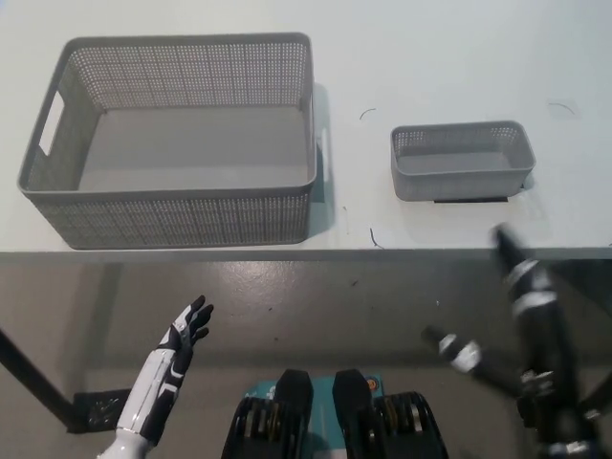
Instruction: Use the right hand to pick up a small rectangular container and put it into a bigger container on the left side
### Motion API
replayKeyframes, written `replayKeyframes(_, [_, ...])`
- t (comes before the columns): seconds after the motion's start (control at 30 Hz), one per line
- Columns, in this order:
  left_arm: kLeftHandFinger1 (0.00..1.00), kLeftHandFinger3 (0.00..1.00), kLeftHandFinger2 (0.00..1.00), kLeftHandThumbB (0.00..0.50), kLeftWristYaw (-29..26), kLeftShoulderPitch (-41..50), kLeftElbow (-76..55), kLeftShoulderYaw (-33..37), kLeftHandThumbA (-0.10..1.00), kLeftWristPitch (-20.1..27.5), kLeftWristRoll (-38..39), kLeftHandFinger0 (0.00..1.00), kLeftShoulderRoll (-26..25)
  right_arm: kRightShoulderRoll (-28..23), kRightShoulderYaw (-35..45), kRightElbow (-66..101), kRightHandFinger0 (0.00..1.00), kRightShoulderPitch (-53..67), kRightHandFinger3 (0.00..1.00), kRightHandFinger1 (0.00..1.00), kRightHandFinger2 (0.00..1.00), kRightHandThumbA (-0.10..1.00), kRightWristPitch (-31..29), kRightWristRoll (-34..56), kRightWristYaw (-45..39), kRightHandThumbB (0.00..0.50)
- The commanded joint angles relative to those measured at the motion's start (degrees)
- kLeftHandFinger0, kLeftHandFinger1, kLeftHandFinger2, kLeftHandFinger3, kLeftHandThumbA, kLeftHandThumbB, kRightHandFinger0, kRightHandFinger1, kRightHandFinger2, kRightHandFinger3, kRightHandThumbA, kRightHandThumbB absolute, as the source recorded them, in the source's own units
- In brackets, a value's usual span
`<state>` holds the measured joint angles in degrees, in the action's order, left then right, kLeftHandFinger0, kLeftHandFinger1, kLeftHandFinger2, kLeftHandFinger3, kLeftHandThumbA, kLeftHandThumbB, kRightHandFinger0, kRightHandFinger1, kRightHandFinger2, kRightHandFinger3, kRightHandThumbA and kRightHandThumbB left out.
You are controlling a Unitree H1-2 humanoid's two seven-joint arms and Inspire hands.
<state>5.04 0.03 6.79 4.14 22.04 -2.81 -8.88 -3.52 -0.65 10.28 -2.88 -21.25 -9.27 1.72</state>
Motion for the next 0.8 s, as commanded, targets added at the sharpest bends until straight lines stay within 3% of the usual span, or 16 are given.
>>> replayKeyframes(0.0, [1.0,1.0,1.0,0.306,1.8,-1.6,-2.3,-0.2,1.0,2.1,2.3,1.0,-1.1,-4.3,5.2,9.2,1.0,-5.8,1.0,1.0,1.0,1.0,3.6,-1.8,1.0,0.129])
replayKeyframes(0.23, [1.0,1.0,1.0,0.318,2.0,-2.2,-3.0,-1.2,1.0,1.0,2.9,1.0,-1.3,-17.9,12.6,16.2,1.0,-18.9,1.0,1.0,1.0,1.0,24.0,0.6,-4.5,0.329])
replayKeyframes(0.27, [1.0,1.0,1.0,0.316,2.1,-2.2,-3.1,-1.2,1.0,1.0,3.0,1.0,-1.3,-22.1,12.6,17.0,1.0,-22.2,1.0,1.0,1.0,1.0,30.4,-1.5,-7.7,0.358])
replayKeyframes(0.4, [1.0,1.0,1.0,0.316,2.2,-2.7,-2.3,-1.6,1.0,1.5,3.5,1.0,-1.7,-33.1,7.0,15.0,1.0,-35.3,1.0,1.0,1.0,1.0,40.1,-6.0,-18.0,0.331])
replayKeyframes(0.5, [1.0,1.0,1.0,0.317,2.2,-2.4,-2.0,-1.6,1.0,1.9,3.5,1.0,-1.6,-37.6,1.5,9.8,1.0,-44.2,1.0,1.0,1.0,1.0,44.6,-5.0,-25.1,0.278])
replayKeyframes(0.6, [1.0,1.0,1.0,0.294,2.0,-2.6,-1.6,-1.4,1.0,2.4,3.0,1.0,-1.4,-39.7,-4.9,0.4,1.0,-53.3,1.0,1.0,1.0,1.0,43.9,-6.8,-32.4,0.289])
replayKeyframes(0.67, [1.0,1.0,1.0,0.295,1.9,-2.7,-1.4,-1.3,1.0,2.9,2.6,1.0,-1.4,-39.8,-9.4,-6.6,1.0,-58.8,1.0,1.0,1.0,1.0,42.8,-9.1,-36.5,0.314])
replayKeyframes(0.77, [1.0,1.0,1.0,0.301,1.6,-2.5,-1.2,-1.2,1.0,3.2,1.9,1.0,-1.2,-37.4,-16.0,-18.5,1.0,-66.8,1.0,1.0,1.0,1.0,42.0,-13.1,-41.2,0.39])
